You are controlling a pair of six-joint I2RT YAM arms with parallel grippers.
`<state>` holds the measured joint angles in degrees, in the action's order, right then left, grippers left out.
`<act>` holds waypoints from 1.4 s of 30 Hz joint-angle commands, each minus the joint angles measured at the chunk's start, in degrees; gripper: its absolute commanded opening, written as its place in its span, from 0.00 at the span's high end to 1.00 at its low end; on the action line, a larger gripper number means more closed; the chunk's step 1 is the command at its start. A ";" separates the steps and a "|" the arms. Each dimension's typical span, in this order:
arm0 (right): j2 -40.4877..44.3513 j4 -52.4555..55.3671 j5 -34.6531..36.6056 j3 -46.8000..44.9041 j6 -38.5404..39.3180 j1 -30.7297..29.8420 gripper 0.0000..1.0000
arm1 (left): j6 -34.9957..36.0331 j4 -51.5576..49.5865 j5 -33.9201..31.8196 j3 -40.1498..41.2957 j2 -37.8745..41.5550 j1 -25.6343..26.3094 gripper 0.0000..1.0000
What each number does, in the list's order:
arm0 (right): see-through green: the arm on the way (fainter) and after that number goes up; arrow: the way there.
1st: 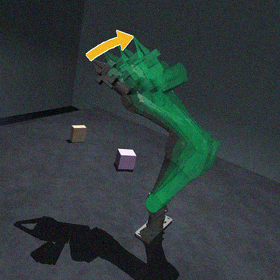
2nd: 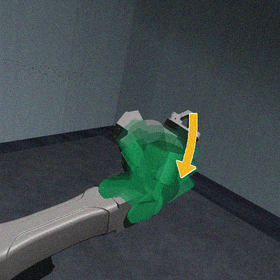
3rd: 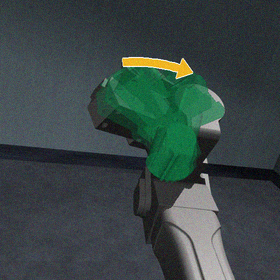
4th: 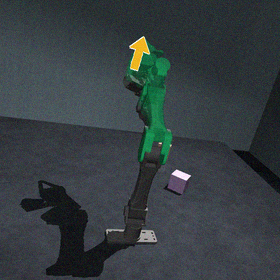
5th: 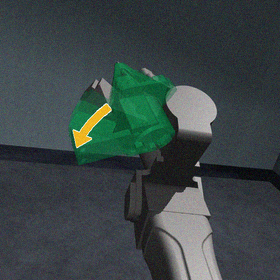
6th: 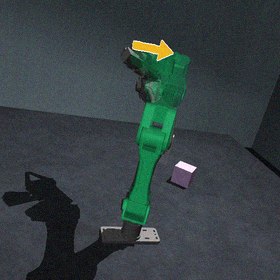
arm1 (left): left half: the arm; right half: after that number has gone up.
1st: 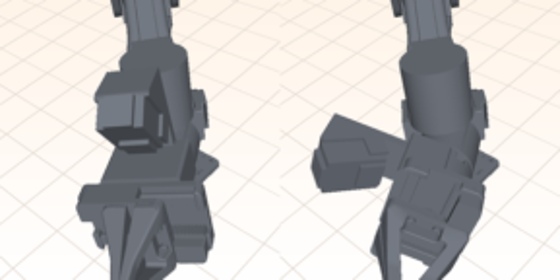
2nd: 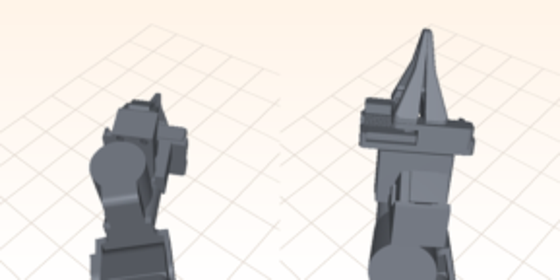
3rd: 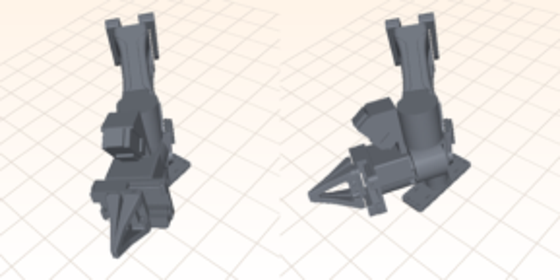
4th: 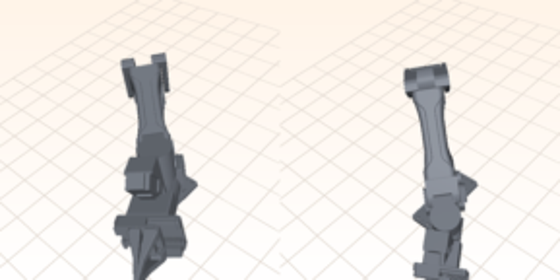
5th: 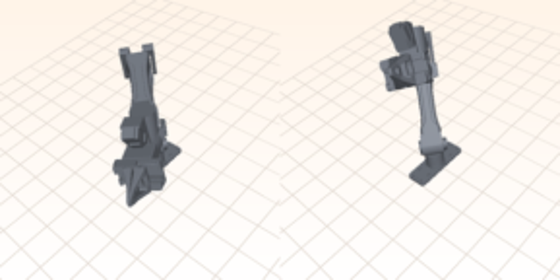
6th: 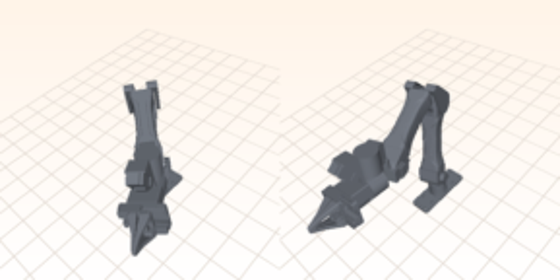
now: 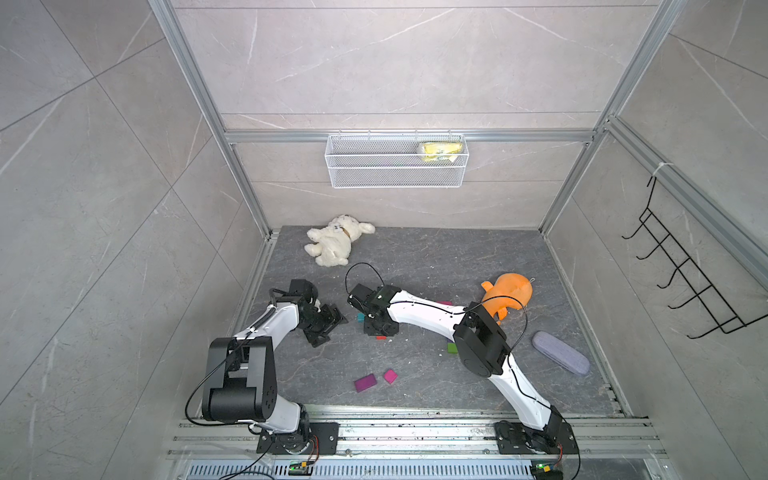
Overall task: Assemble the number 7 with building blocks
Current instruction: Assemble the building block at the center of the board, then adjust the building block at the center of the board.
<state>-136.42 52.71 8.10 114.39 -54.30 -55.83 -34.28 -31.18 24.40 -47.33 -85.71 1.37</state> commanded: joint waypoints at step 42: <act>12.45 -10.38 0.20 -9.86 2.37 3.82 0.51 | 2.55 2.23 4.30 -7.34 -8.50 1.04 0.56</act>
<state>-125.80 45.17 8.91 107.63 -52.69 -53.25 -32.56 -29.63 26.04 -53.12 -93.06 1.78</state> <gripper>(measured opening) 0.508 0.452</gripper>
